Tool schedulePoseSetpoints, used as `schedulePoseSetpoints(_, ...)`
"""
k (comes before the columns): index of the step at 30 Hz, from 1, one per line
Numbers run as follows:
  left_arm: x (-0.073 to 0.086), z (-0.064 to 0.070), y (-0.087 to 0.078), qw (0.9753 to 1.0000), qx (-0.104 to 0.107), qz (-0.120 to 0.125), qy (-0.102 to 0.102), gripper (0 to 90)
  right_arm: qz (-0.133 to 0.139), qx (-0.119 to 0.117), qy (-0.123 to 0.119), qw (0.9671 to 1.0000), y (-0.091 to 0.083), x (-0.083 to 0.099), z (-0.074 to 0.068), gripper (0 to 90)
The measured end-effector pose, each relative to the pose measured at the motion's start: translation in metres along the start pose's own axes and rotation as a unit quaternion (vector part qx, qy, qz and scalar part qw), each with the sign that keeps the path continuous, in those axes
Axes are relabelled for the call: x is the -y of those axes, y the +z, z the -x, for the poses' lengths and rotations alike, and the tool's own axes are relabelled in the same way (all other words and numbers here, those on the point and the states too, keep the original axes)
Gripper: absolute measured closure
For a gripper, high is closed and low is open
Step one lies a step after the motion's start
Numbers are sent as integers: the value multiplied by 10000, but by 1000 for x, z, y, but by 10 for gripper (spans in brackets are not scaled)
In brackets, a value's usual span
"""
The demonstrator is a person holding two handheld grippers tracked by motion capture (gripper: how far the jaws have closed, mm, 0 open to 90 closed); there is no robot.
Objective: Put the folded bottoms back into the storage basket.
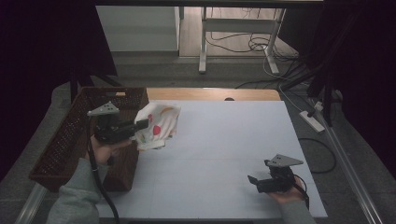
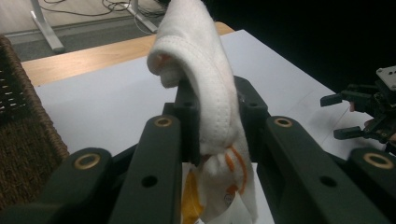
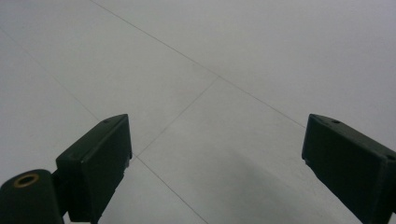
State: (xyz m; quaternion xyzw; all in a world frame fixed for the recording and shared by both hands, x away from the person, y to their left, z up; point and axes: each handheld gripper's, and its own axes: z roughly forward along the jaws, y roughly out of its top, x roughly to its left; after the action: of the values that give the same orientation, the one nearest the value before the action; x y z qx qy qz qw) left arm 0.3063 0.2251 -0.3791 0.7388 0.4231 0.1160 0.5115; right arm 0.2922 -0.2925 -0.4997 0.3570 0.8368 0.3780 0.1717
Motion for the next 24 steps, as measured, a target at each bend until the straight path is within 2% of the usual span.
schedulePoseSetpoints(24, 1, -7, -23, 9997, -131, 212, -63, 745, -18, 22, -2, 10000, 0, 0, 0, 88)
